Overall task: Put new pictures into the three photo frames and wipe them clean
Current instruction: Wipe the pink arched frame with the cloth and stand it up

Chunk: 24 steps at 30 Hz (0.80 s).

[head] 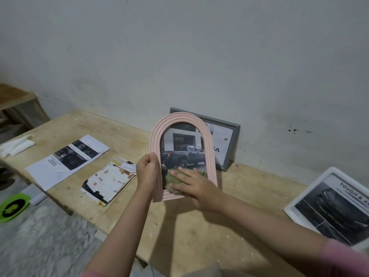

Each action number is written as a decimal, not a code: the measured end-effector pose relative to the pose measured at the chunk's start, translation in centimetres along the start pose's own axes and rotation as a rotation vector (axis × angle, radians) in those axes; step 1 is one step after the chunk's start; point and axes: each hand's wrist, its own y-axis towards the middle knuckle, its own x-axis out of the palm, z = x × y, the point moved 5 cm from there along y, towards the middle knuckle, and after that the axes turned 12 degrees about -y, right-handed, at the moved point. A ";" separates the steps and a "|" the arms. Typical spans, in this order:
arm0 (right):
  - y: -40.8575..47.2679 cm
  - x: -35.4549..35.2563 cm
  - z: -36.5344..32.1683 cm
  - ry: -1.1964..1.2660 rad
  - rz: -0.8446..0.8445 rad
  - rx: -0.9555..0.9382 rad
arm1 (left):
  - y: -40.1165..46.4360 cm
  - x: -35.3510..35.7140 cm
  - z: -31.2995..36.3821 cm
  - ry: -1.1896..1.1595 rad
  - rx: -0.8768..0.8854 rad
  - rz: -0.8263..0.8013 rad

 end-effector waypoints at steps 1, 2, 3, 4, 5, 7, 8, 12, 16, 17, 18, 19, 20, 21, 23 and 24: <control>-0.6 0.3 0.5 -0.015 -0.037 -0.035 | 0.2 -0.2 -0.1 0.023 0.002 -0.012; -0.9 0.2 1.1 -0.048 -0.054 -0.082 | 0.3 -0.2 -0.1 0.049 0.005 -0.023; -1.0 -0.2 1.7 -0.097 -0.042 -0.132 | 0.4 -0.3 -0.2 0.076 0.007 -0.032; -0.8 -1.0 2.3 -0.156 -0.012 -0.170 | 0.5 -0.3 -0.2 0.096 0.010 -0.036; -0.5 -2.0 3.0 -0.213 0.032 -0.175 | 0.5 -0.3 -0.3 0.105 0.006 -0.036; 0.6 -5.0 4.6 -0.276 0.180 -0.083 | 0.6 -0.1 -0.6 0.104 0.006 -0.049; 1.3 -6.6 5.5 -0.287 0.264 -0.011 | 0.6 0.2 -0.7 0.097 0.016 -0.068; 3.1 -8.1 8.4 -0.360 0.285 0.198 | 0.3 1.0 -0.7 0.056 0.046 -0.106; 1.5 -4.3 7.6 -0.341 0.188 0.291 | 0.7 0.5 -0.1 0.051 0.065 0.040; 0.9 -3.6 7.1 -0.316 0.200 0.311 | 1.0 0.4 0.1 0.054 0.086 0.063; 0.3 -2.8 6.3 -0.288 0.209 0.327 | 1.2 0.2 0.2 0.055 0.102 0.087; -0.2 -1.6 5.7 -0.254 0.199 0.344 | 1.5 0.0 0.2 0.052 0.108 0.119; -0.8 -0.2 5.1 -0.197 0.161 0.366 | 1.6 -0.2 0.2 0.043 0.109 0.152; -1.2 0.9 4.4 -0.098 0.107 0.381 | 1.8 -0.5 0.1 0.044 0.108 0.176; -1.9 2.2 3.9 0.183 0.024 0.451 | 1.8 -0.9 -0.1 0.091 0.135 0.171; -2.0 1.8 3.9 0.334 0.006 0.521 | 1.7 -1.0 -0.3 0.113 0.151 0.150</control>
